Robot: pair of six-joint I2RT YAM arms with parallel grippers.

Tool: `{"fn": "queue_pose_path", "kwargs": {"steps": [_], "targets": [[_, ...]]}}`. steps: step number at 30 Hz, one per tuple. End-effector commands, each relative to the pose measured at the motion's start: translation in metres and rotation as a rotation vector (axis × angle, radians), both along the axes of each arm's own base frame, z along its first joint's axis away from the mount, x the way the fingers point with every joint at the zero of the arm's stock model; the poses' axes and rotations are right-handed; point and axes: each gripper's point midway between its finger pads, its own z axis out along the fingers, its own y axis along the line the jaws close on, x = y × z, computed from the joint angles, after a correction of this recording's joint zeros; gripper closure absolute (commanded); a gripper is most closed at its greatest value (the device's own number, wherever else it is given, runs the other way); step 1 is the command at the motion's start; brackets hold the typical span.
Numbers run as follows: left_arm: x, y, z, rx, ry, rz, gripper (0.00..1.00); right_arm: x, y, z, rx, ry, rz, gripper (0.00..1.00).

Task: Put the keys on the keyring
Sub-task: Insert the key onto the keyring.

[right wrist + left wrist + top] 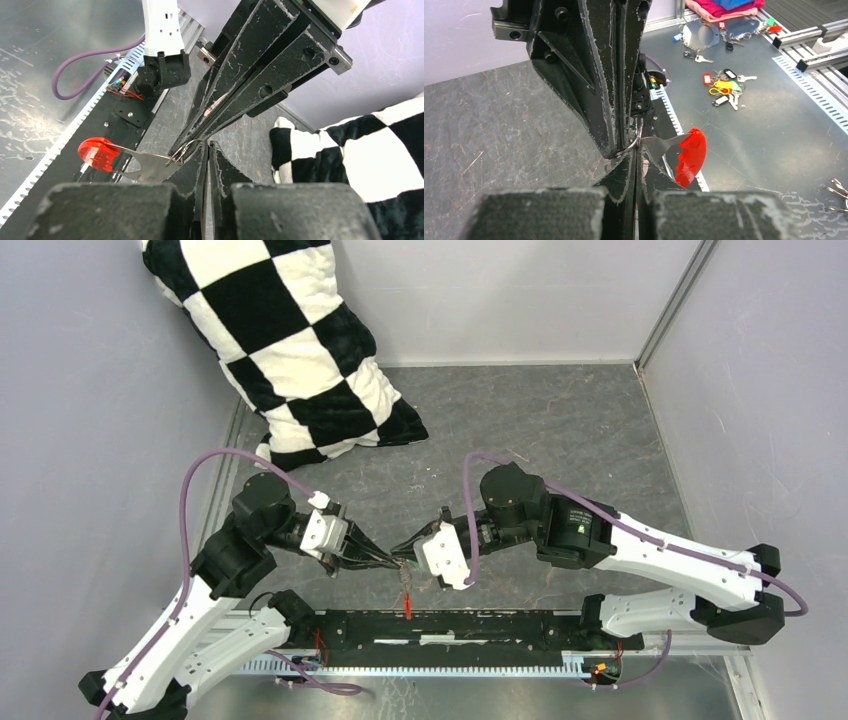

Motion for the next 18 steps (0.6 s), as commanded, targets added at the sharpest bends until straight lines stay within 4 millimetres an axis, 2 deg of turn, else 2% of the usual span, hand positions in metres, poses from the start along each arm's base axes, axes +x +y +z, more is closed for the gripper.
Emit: {"fn": "queue_pose_path", "kwargs": {"steps": [1,13,18], "targets": [[0.022,-0.007,0.030,-0.094,-0.060,0.108,0.98,0.003,0.005,0.003,0.034,0.020,-0.031,0.92],[0.044,-0.010,0.042,-0.135,0.004,0.252,0.98,0.012,0.006,0.024,0.138,-0.002,-0.090,0.85],[0.048,-0.009,0.047,-0.151,0.007,0.274,0.98,0.013,0.005,0.021,0.125,0.003,-0.090,0.85]]}}
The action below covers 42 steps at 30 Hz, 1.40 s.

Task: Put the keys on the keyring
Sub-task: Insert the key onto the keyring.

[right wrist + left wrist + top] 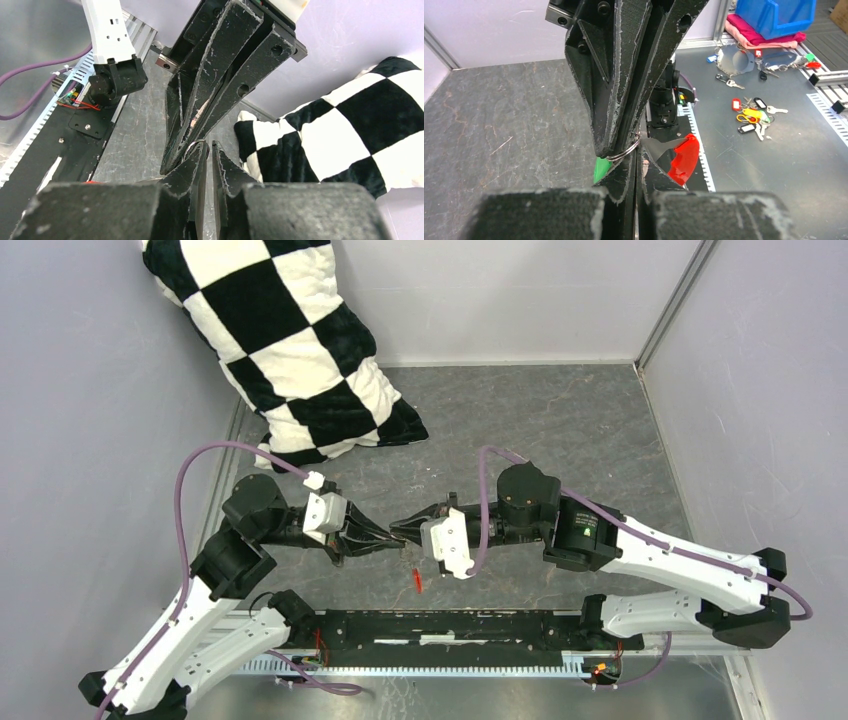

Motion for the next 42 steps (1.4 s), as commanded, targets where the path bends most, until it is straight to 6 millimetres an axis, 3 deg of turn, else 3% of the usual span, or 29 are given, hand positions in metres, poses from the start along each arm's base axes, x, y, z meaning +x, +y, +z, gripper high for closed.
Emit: {"fn": "queue_pose_path", "kwargs": {"steps": [1,6,17,27,42], "targets": [[0.020,-0.003,0.028,-0.094,-0.053,0.103,0.98,-0.014,0.005,-0.003,0.002,0.037,0.059,0.86],[0.026,-0.001,0.035,-0.121,-0.055,0.151,0.98,-0.010,0.003,-0.001,0.005,0.038,0.033,0.78],[0.040,0.003,0.047,-0.166,-0.065,0.240,0.98,-0.004,0.003,0.009,0.021,0.038,-0.005,0.74],[0.036,0.005,0.050,-0.194,-0.104,0.234,0.98,-0.002,0.001,0.009,-0.005,0.047,-0.022,0.60],[0.026,0.008,0.050,-0.210,-0.150,0.199,0.98,0.006,-0.001,0.008,-0.043,0.036,-0.065,0.56]]}}
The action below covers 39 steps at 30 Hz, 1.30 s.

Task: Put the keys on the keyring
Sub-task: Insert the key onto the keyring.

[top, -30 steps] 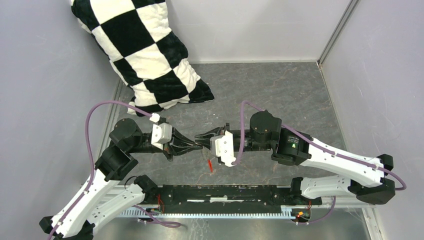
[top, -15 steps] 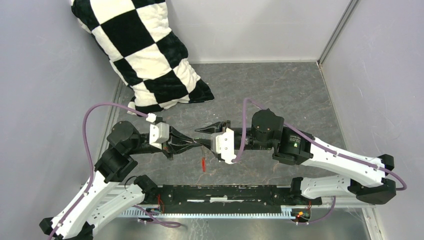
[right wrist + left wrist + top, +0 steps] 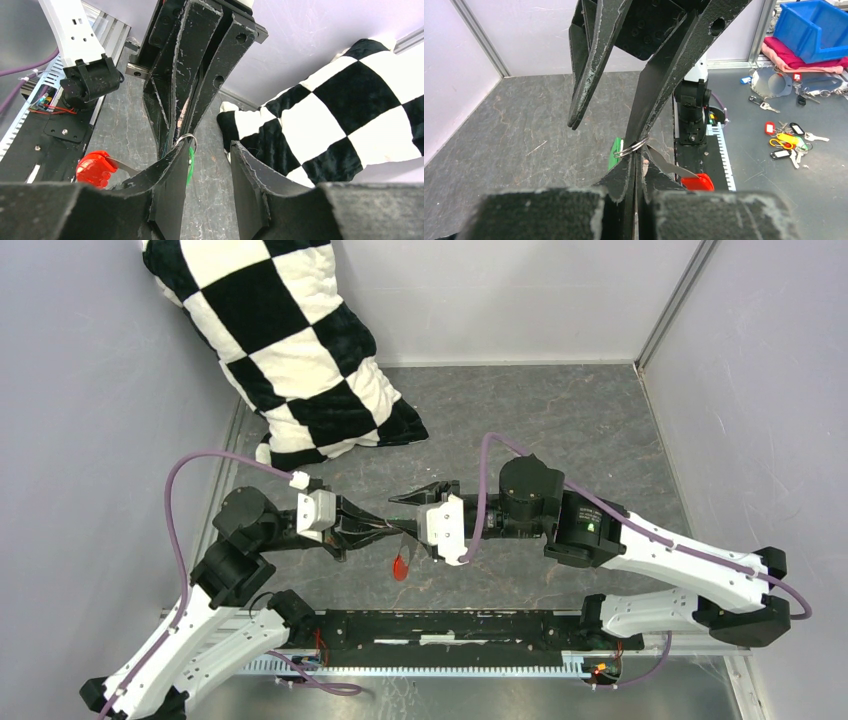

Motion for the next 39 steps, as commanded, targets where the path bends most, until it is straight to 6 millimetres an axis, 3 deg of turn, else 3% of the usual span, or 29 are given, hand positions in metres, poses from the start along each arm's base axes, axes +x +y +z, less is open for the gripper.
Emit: {"fn": "queue_pose_path", "kwargs": {"steps": [1,23,31,39], "targets": [[0.005,0.005,0.036,-0.105,-0.129,0.051,0.98,-0.013,0.000,-0.013,-0.067,0.042,0.041,0.56],[-0.006,0.007,0.033,-0.093,-0.200,-0.001,0.98,-0.014,0.003,-0.017,-0.142,0.026,0.067,0.54],[-0.006,0.008,0.041,-0.133,-0.180,0.013,0.98,-0.025,0.002,-0.018,-0.199,0.030,0.132,0.50],[-0.001,0.006,0.058,-0.235,-0.102,0.036,0.98,-0.018,0.008,-0.017,-0.223,0.069,0.094,0.50]]}}
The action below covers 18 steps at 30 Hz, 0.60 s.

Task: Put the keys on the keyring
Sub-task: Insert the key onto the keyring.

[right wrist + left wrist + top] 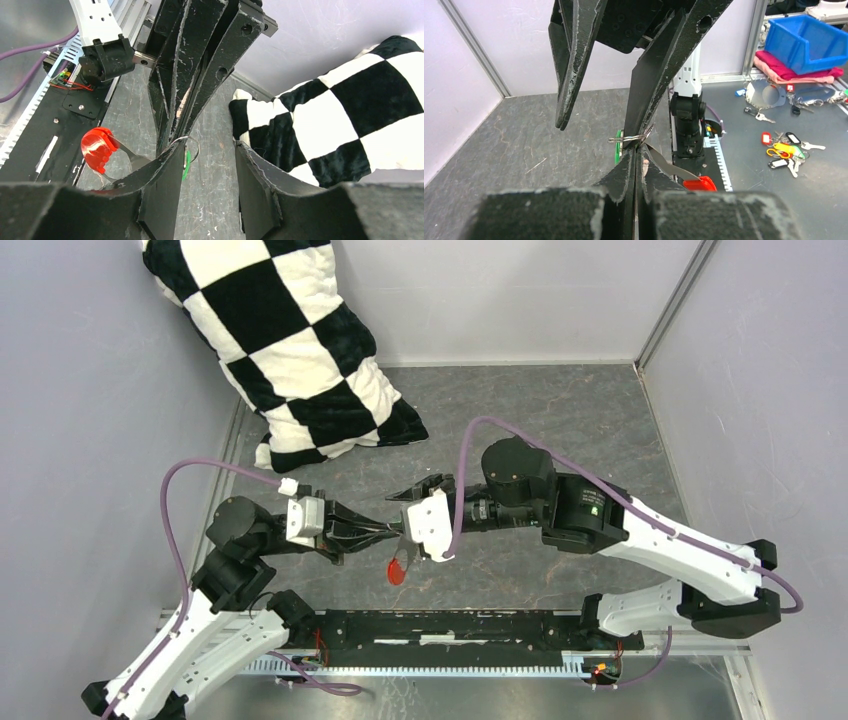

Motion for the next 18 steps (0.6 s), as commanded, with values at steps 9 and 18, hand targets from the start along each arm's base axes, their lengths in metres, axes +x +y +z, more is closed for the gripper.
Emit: {"fn": "queue_pose_path", "kwargs": {"steps": [9,18], "targets": [[0.008,0.008,0.070,-0.265,-0.021,0.073,0.98,-0.009,0.017,-0.021,-0.099,0.115,0.016,0.50],[0.002,0.013,0.079,-0.311,-0.045,0.067,0.98,-0.002,0.017,-0.014,-0.097,0.095,-0.011,0.50]]}}
